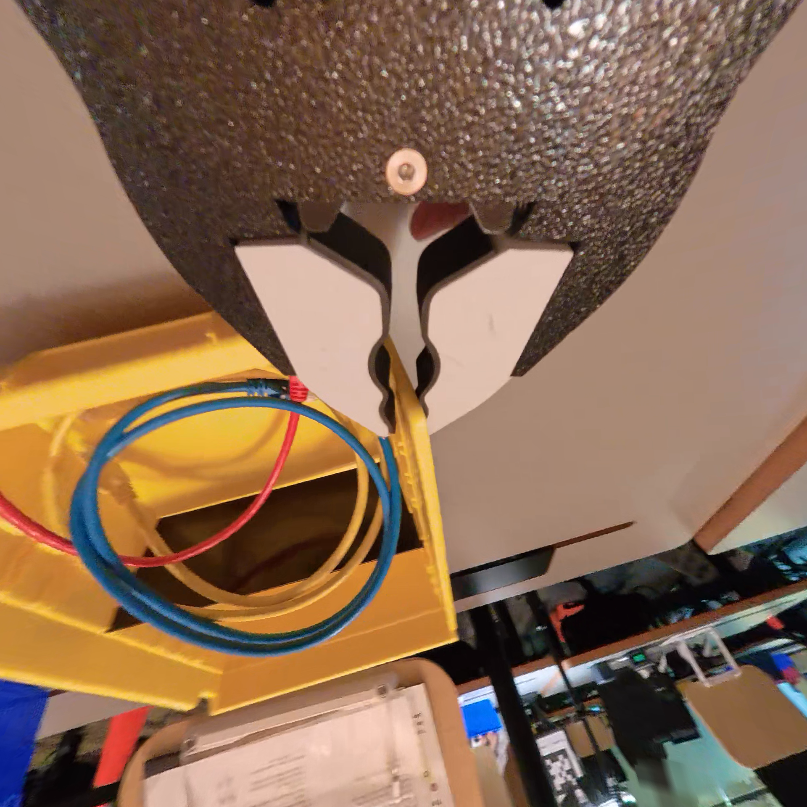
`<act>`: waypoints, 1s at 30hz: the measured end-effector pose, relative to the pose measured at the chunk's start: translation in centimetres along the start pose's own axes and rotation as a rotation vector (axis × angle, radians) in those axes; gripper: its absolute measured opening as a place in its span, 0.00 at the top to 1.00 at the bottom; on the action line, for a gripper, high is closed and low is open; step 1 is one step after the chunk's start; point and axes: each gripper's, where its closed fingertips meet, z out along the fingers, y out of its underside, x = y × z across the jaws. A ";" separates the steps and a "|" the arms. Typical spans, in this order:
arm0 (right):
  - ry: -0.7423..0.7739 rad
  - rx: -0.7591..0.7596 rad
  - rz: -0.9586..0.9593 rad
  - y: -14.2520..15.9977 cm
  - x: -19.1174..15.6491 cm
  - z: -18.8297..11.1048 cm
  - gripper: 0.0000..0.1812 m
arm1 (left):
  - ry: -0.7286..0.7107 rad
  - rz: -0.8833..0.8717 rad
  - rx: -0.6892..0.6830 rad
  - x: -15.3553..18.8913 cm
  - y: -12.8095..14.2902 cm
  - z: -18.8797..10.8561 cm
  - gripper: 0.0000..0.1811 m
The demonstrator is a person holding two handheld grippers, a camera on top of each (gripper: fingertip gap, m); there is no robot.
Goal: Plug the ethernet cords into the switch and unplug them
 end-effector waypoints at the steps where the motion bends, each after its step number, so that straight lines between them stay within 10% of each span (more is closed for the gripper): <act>1: -0.012 0.035 0.006 -0.8 -0.2 -0.1 0.91 | -0.014 0.001 -0.009 -0.9 0.1 0.4 0.97; 7: 0.273 0.362 -0.091 -5.4 1.0 -8.2 0.53 | -0.053 -0.192 -0.030 -7.6 1.1 2.7 0.97; 14: -0.114 0.621 -0.340 -1.0 -16.2 -14.1 0.53 | -0.160 -0.248 -0.046 -16.2 1.9 7.2 0.98; 24: -0.596 0.666 -0.489 3.5 -36.3 -10.4 0.55 | -0.042 -0.359 -0.095 -22.7 1.2 12.0 0.93; 26: -0.636 0.674 -0.490 3.9 -37.6 -9.5 0.55 | -0.070 -0.337 -0.062 -23.5 -1.8 11.2 0.71; 30: -0.712 0.663 -0.462 5.2 -38.5 -7.9 0.55 | 0.111 -0.081 -0.101 -19.8 -9.7 13.0 0.58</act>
